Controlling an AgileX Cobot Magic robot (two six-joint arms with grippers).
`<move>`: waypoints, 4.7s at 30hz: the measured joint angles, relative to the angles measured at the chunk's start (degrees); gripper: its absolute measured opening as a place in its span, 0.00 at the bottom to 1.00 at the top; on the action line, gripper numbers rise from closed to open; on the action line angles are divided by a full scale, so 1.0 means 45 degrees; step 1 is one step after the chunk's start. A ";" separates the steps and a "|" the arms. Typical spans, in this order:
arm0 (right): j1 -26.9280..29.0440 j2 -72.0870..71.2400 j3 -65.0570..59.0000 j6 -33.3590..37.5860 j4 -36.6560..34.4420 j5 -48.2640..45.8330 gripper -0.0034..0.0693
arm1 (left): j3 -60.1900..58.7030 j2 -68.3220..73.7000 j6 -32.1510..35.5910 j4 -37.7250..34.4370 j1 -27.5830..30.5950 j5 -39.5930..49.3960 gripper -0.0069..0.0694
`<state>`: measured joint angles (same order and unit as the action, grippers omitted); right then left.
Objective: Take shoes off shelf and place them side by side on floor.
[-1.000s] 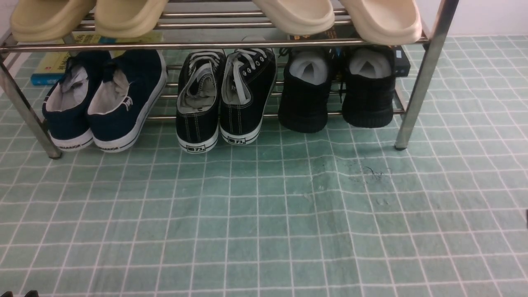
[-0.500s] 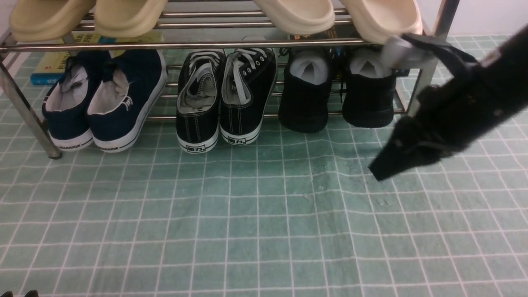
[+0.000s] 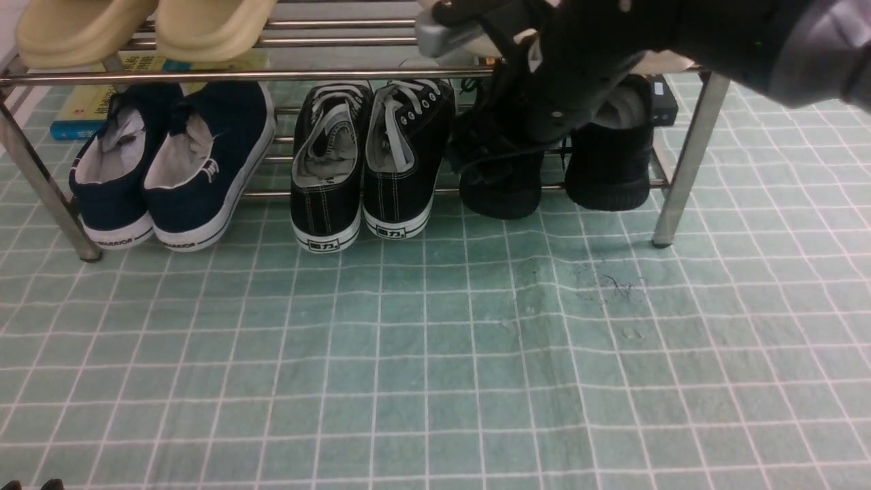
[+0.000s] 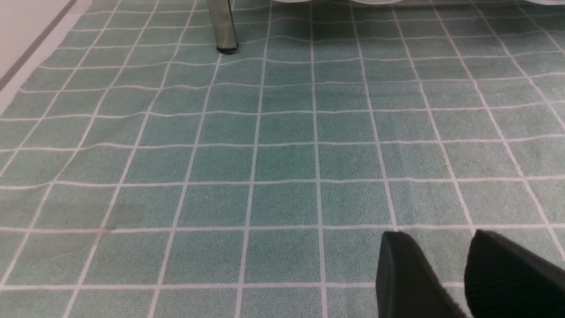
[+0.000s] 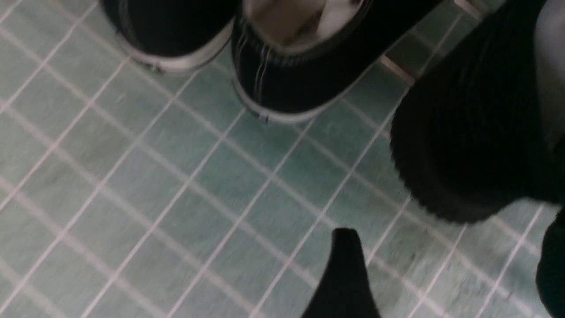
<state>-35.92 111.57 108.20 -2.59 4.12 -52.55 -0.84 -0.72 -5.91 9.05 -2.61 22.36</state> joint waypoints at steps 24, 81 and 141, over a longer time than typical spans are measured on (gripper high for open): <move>-0.0025 0.2392 0.0163 -0.3399 0.3926 0.2758 0.49 | 0.0000 0.0000 0.0000 0.0010 0.0000 0.0000 0.41; -0.0324 -0.1673 -0.2232 0.4308 -0.3058 -0.3096 0.08 | 0.0000 0.0000 0.0000 0.0010 0.0000 0.0000 0.41; -0.0301 -0.4658 -0.2296 0.0046 -0.1490 -0.4203 0.04 | 0.0000 0.0000 0.0000 0.0010 0.0000 0.0000 0.41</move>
<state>-37.28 90.61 97.87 -2.39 -2.58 -71.47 -0.84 -0.72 -5.91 9.10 -2.61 22.36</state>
